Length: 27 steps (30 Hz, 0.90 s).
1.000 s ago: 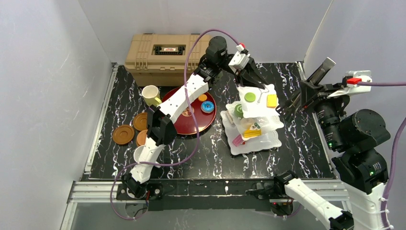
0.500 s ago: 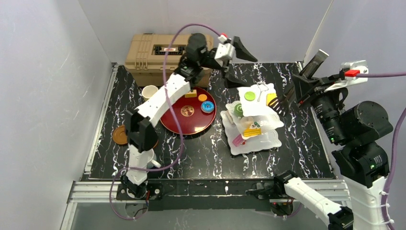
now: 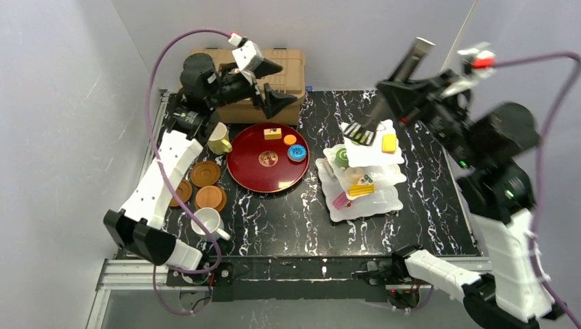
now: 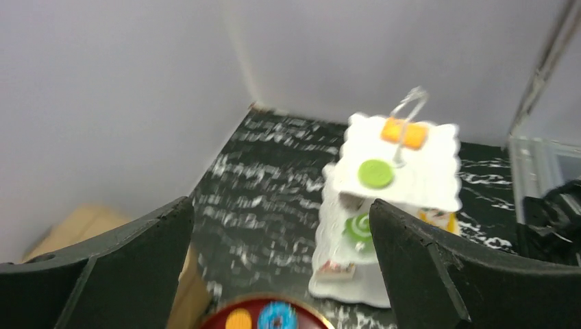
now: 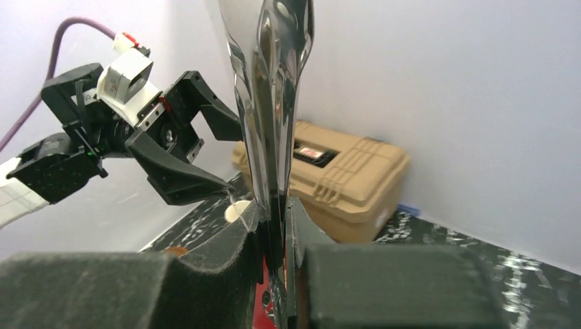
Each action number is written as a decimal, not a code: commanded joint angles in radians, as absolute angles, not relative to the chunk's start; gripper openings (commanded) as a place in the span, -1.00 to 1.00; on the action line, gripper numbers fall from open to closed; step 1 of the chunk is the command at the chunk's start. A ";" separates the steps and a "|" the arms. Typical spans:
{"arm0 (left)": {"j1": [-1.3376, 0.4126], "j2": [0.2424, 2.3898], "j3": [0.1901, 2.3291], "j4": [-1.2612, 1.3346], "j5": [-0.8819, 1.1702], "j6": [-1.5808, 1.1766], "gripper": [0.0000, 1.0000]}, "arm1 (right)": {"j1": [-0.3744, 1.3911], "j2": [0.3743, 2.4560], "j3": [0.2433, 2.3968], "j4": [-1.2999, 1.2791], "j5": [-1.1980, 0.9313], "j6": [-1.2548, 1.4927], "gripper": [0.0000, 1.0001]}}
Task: Serve the afternoon tea
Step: Adjust the desert table at the center of the board, then pick up the desert from the tray.
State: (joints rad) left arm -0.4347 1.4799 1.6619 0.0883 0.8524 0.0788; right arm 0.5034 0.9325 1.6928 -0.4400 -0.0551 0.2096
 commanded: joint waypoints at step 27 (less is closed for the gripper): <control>-0.063 1.265 1.335 -0.523 0.418 -0.047 0.96 | 1.034 1.783 1.556 0.437 0.674 -0.100 -0.81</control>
State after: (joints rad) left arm -0.0822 1.2861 1.3800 -0.5453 0.4252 -0.0101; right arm 1.0180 1.7275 1.6211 0.1120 0.5224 -0.0441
